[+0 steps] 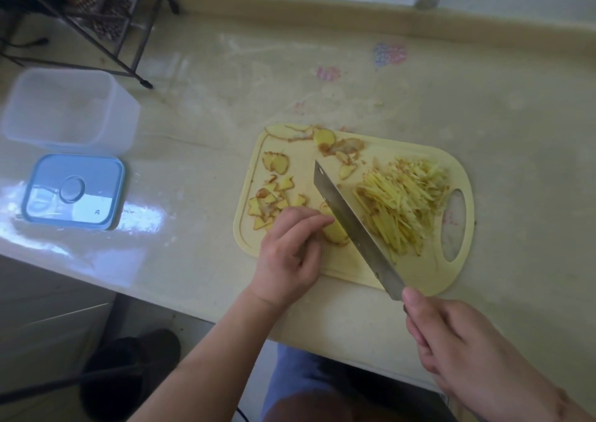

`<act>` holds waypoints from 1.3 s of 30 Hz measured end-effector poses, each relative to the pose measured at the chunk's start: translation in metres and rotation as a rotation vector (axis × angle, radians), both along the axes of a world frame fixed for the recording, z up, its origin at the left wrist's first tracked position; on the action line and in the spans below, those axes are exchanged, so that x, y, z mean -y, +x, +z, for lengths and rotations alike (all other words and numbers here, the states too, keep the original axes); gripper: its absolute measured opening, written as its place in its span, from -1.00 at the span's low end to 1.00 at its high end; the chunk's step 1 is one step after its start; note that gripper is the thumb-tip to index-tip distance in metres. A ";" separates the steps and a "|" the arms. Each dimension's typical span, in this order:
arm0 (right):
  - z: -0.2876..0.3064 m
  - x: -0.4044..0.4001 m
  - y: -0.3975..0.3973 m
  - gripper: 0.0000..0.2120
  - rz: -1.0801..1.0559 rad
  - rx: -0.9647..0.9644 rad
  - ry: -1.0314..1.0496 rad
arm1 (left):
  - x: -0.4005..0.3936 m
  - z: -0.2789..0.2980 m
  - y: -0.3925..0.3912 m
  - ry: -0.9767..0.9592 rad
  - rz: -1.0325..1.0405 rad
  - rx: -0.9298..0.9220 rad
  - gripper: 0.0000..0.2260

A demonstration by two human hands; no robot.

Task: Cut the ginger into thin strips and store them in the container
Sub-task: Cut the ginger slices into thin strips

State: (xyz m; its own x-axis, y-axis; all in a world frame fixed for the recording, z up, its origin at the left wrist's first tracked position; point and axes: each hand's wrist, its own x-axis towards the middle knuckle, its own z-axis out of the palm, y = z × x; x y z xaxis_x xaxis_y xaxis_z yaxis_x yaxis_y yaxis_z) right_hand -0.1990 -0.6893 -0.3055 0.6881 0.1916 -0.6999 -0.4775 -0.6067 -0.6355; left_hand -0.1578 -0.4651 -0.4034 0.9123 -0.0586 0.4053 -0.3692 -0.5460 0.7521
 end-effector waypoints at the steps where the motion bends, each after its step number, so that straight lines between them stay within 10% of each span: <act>1: -0.001 0.000 0.000 -0.29 -0.003 -0.002 0.003 | 0.000 0.001 -0.001 -0.020 0.002 -0.020 -0.82; 8: 0.001 0.002 0.001 -0.42 -0.068 -0.094 0.045 | -0.003 0.009 0.003 -0.345 0.296 -0.178 -0.90; 17: 0.000 0.000 -0.003 -0.23 0.001 0.006 -0.036 | 0.005 -0.007 -0.002 0.296 -0.110 0.067 -0.92; 39: -0.015 -0.009 0.015 -0.29 0.008 0.141 -0.117 | 0.009 -0.002 0.000 0.309 -0.064 0.027 -0.92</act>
State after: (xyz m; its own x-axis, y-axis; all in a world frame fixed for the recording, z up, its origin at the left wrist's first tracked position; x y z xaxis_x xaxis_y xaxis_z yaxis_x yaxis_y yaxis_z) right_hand -0.1843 -0.6801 -0.3204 0.7800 0.1209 -0.6141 -0.3830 -0.6839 -0.6210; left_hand -0.1577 -0.4738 -0.4057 0.8920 -0.2400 0.3830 -0.4278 -0.7219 0.5440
